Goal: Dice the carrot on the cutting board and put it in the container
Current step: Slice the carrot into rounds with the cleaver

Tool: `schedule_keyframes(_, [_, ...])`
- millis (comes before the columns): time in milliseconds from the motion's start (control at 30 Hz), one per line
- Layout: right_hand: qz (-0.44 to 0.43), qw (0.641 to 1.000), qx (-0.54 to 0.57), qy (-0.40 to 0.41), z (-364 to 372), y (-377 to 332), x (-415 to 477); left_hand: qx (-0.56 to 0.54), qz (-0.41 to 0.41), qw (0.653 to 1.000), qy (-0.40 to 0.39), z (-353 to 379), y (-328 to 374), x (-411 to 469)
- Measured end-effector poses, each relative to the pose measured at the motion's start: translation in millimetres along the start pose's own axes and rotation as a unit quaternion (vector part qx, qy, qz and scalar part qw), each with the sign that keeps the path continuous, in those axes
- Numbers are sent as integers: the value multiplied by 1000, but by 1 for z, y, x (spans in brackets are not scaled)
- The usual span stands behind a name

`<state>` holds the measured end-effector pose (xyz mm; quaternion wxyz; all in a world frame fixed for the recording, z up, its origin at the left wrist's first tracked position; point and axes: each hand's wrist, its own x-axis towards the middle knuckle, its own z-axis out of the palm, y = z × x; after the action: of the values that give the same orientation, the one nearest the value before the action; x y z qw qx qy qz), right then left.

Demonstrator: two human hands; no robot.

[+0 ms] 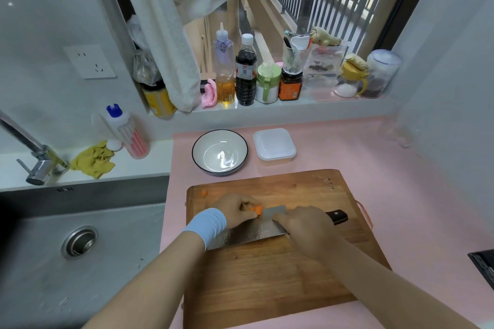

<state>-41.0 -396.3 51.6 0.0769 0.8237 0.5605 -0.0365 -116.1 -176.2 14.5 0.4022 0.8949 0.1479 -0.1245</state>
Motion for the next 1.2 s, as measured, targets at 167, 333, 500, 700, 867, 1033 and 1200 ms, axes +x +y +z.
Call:
schedule_keyframes(167, [76, 993, 92, 1, -17, 11, -8, -11, -100, 995, 14, -18, -38, 5])
schedule_keyframes(333, [192, 958, 212, -29, -30, 38, -13, -73, -130, 984, 93, -24, -61, -3])
schedule_keyframes(500, [284, 893, 348, -24, -26, 42, -12, 28, -99, 993, 62, 5, -43, -2])
schedule_keyframes(700, [336, 859, 385, -18, -18, 34, -8, 159, 33, 984, 77, 38, -7, -5])
schedule_keyframes(867, [337, 862, 378, -20, -12, 31, -9, 225, 89, 963, 121, 54, -15, 2])
schedule_keyframes(1033, [338, 856, 390, -25, -7, 33, -11, 229, 37, 960, 155, 36, -34, 8])
schedule_keyframes(1200, [347, 851, 393, -27, -5, 31, -11, 217, 72, 959, 164, 44, 0, 8])
